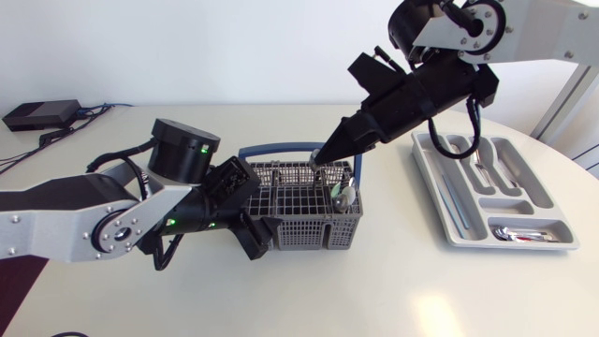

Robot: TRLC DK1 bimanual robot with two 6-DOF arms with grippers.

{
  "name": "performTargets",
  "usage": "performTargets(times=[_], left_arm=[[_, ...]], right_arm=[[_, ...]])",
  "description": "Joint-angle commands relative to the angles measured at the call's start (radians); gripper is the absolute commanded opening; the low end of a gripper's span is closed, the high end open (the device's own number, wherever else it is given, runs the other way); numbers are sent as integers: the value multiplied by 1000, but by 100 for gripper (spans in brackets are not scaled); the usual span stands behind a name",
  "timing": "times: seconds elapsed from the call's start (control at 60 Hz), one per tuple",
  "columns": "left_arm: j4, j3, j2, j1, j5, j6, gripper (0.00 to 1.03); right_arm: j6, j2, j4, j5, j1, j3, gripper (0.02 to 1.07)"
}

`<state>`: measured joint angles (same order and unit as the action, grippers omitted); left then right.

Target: Transfer all utensils from the basket to the drawer tray.

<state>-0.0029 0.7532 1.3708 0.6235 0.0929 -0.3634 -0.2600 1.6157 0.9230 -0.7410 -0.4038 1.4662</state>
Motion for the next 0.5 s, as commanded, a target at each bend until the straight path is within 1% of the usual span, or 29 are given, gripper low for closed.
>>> performTargets(times=[0.0,0.083,0.167,0.333,0.417,0.483], left_arm=[[-16,9,-9,7,-2,3,92],[-17,9,-10,7,-2,-2,92],[-19,11,-9,7,-2,-5,92],[-25,17,-9,12,-2,-5,92],[-29,17,-16,10,-4,-6,92],[-34,15,-32,8,-4,-5,92]], right_arm=[[-44,-4,46,-21,0,25,7],[-62,-40,59,-21,-3,26,7],[-97,-73,111,-21,-7,40,7],[-140,-146,169,-24,-6,31,7],[-127,-227,172,-26,30,-7,7],[-97,-312,146,-12,71,-72,7]])
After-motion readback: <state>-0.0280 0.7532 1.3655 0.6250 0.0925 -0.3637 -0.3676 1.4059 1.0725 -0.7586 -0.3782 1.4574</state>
